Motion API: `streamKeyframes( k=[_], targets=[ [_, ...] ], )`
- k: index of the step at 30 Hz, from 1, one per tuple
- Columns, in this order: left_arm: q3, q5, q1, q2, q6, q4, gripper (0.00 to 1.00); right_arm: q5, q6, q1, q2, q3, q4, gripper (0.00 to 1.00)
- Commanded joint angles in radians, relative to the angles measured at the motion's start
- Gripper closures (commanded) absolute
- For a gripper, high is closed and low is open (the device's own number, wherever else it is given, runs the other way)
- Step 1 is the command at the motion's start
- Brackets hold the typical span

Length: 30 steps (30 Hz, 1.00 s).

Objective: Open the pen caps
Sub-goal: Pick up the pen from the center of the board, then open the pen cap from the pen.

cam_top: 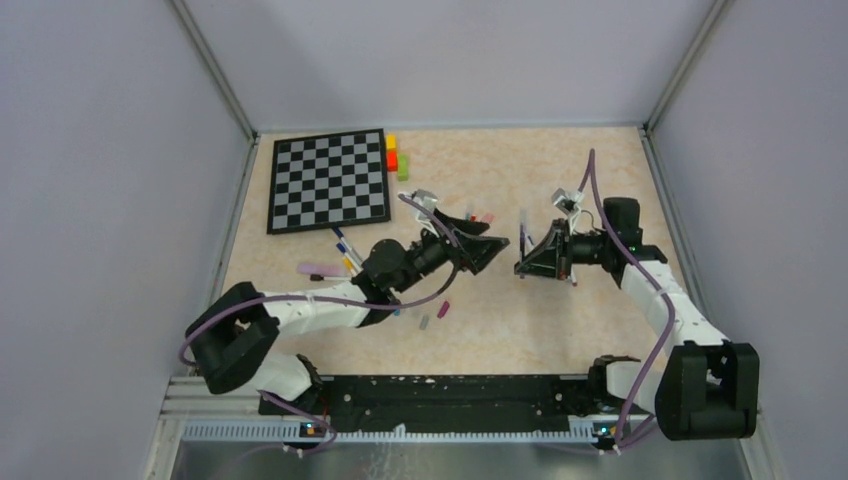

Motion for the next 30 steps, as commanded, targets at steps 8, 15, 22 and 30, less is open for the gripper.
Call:
streamKeyframes(
  k=[8,15,22,30],
  targets=[
    [-0.05,0.5,0.215,-0.127,-0.081,0.009,0.01,0.056,-0.701,0.092,0.054,0.129,-0.575,1.0],
    [-0.017,0.67,0.212,-0.048,-0.104,0.08,0.08,0.052,-0.822,0.167,0.094,0.134,-0.659,1.0],
    [-0.02,0.695,0.174,0.059,-0.158,0.247,0.24,0.026,-0.862,0.188,0.111,0.141,-0.702,1.0],
    [0.024,0.704,0.143,0.171,-0.226,0.38,0.44,0.025,-0.857,0.194,0.126,0.142,-0.703,1.0]
  ],
)
